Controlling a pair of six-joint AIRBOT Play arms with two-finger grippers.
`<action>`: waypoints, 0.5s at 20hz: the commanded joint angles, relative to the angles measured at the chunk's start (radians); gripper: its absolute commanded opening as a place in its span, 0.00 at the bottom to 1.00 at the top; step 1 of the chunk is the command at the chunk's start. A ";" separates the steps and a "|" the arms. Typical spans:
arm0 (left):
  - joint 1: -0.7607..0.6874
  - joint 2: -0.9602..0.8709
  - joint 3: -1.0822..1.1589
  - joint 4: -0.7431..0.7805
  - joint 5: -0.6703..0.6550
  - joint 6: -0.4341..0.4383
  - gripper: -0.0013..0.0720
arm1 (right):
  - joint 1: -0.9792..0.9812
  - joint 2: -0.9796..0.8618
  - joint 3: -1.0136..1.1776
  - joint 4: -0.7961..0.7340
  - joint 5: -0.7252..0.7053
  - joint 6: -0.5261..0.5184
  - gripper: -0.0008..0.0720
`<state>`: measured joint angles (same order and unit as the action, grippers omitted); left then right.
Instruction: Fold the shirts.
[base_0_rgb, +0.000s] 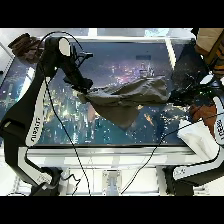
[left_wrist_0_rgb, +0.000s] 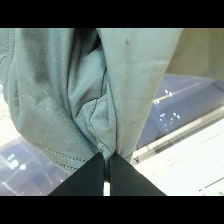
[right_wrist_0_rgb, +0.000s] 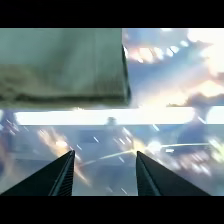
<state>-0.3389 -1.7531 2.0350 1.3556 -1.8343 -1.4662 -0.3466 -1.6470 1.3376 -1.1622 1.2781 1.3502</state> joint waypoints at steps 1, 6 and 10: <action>-0.001 0.005 -0.001 -0.011 -0.014 -0.003 0.04 | -0.023 -0.079 0.000 0.182 -0.066 -0.043 0.62; -0.001 0.005 -0.001 0.035 -0.007 -0.003 0.04 | -0.023 -0.143 0.000 0.274 -0.197 -0.074 0.61; -0.001 0.005 -0.001 0.036 0.018 -0.003 0.04 | -0.023 -0.143 0.000 0.247 -0.256 -0.080 0.61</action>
<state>-0.3389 -1.7485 2.0338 1.3834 -1.8397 -1.4696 -0.3687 -1.7805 1.3376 -0.9218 1.0786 1.2785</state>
